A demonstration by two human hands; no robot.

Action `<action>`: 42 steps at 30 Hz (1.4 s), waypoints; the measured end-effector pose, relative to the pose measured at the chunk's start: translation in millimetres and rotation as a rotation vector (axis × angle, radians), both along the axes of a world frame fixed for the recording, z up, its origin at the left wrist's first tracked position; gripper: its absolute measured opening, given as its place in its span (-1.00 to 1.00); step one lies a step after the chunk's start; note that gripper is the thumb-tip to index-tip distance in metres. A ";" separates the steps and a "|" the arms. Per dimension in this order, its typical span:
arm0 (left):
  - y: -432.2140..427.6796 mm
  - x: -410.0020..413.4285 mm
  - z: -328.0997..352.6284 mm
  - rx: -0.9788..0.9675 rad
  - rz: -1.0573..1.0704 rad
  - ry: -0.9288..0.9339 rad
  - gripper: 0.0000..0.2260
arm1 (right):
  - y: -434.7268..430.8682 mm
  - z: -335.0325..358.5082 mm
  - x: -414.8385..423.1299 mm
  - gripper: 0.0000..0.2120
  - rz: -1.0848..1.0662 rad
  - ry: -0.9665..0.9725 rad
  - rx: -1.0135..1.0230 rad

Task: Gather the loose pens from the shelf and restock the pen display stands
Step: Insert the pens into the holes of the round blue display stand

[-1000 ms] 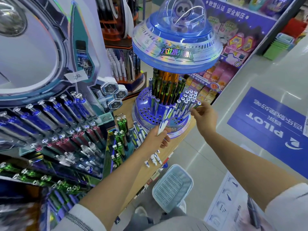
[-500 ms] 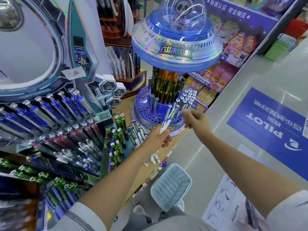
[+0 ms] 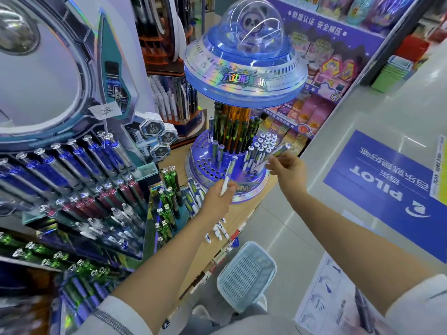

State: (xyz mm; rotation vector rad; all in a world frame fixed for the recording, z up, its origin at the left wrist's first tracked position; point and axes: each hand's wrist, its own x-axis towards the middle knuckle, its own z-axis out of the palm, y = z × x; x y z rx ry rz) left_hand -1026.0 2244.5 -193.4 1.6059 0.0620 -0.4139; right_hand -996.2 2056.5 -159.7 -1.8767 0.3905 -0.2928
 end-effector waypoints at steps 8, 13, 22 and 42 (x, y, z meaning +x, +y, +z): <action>5.0 2.4 -4.0 -0.054 0.024 0.002 -0.82 | 20.9 -10.3 7.1 -0.81 -0.131 0.017 -0.142; 9.4 8.2 -15.9 0.000 0.037 -0.075 -0.87 | 22.3 -9.9 10.2 -0.76 -0.163 -0.007 -0.204; 7.5 16.2 -31.7 0.021 0.069 -0.094 -0.88 | 26.7 -17.3 11.4 -0.73 -0.147 0.044 -0.202; -3.9 10.6 -11.5 0.039 -0.006 -0.202 -0.87 | 27.8 -4.0 -14.6 -0.89 0.446 0.121 0.077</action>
